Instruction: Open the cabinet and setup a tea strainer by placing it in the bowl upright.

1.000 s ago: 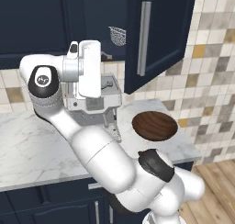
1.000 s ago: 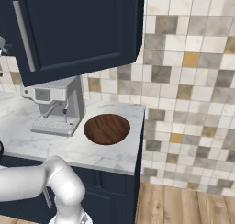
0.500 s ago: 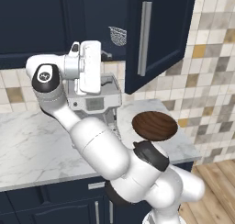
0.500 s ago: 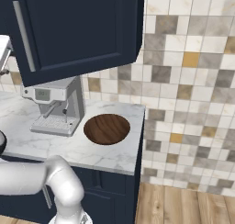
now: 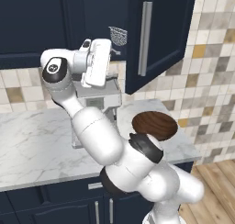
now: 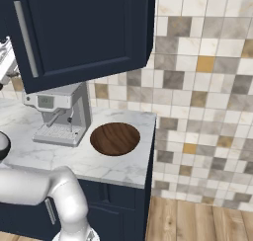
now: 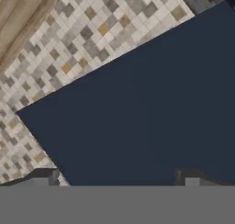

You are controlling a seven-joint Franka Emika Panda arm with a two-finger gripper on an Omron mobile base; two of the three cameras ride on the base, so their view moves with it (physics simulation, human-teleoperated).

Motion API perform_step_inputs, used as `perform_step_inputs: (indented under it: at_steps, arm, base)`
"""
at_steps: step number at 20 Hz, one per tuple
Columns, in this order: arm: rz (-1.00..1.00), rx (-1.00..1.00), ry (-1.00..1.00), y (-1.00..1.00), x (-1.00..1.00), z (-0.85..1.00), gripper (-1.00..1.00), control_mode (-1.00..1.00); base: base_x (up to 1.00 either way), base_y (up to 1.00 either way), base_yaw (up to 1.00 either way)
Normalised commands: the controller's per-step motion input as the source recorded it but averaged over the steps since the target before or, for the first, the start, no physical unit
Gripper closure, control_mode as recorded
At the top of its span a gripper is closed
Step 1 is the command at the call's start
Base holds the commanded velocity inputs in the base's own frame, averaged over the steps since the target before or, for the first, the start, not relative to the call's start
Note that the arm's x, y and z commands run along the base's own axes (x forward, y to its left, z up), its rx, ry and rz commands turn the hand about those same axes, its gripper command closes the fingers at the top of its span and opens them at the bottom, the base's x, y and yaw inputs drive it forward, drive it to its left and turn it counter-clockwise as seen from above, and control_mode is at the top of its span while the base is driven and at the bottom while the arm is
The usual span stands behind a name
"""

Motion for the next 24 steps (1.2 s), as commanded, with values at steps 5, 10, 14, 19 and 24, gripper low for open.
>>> perform_step_inputs:
  at_steps: [5, 10, 14, 19, 24]
  arm:
    - [-0.02, 0.00, -0.06, -0.56, 0.00, 0.00, -1.00, -1.00]
    - [-0.01, 0.00, -0.13, -0.70, -0.45, 0.03, -1.00, -1.00]
    - [0.00, 0.00, -0.29, -0.97, -0.99, 0.30, -1.00, -1.00]
    - [0.04, 0.02, -0.26, -1.00, -0.90, 0.23, -1.00, -1.00]
    - [0.23, 0.10, -0.14, -0.93, -0.44, 0.01, -1.00, -1.00]
  base:
    - [0.00, 0.00, 0.00]
    - [0.00, 0.00, 0.00]
    - [0.00, 0.00, 0.00]
    - [0.00, 0.00, 0.00]
    - [0.00, 0.00, 0.00]
